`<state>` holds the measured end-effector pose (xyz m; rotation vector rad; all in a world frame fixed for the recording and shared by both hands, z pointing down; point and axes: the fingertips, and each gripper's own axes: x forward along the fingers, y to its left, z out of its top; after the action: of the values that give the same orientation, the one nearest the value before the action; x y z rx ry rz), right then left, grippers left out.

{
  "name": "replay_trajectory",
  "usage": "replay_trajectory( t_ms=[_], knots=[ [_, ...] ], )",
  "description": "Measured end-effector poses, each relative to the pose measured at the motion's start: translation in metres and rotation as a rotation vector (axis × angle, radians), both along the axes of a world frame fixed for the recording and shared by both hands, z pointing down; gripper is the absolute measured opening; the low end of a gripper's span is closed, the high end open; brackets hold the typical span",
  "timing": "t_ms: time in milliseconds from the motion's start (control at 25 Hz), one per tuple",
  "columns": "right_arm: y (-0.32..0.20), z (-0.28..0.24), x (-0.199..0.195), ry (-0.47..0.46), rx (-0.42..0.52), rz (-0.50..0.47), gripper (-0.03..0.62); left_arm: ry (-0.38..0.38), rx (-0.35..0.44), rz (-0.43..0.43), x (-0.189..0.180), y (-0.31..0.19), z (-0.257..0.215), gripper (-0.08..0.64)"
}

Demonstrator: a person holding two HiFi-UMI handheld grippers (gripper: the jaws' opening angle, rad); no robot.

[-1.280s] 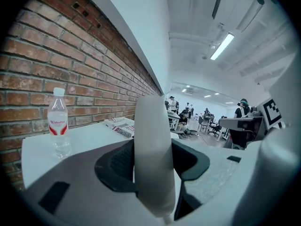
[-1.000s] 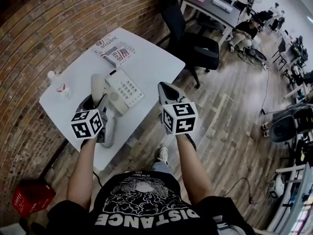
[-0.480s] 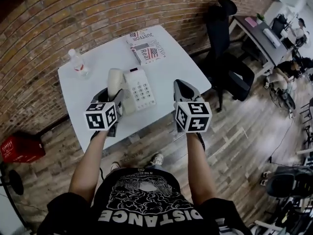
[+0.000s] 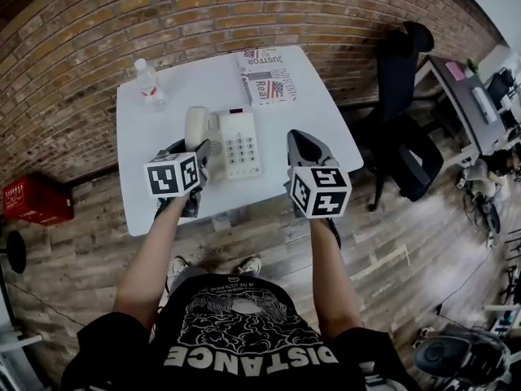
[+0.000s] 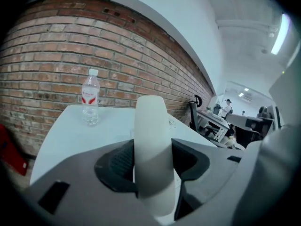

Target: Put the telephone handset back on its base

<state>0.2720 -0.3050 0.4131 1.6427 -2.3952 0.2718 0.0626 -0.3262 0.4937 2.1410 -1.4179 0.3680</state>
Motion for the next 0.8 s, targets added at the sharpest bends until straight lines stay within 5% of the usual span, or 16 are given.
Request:
replay_trajectory(
  t_ms=[440,800],
  knots=[
    [-0.002,0.016,-0.001,-0.023,-0.032,-0.080,-0.002,0.026,-0.217,-0.118,0.010,-0.008,0.033,0.216],
    [-0.009,0.031,0.001,-0.019,-0.053,-0.062,-0.002,-0.002,-0.300,-0.136,0.016,-0.028,0.058,0.218]
  ],
)
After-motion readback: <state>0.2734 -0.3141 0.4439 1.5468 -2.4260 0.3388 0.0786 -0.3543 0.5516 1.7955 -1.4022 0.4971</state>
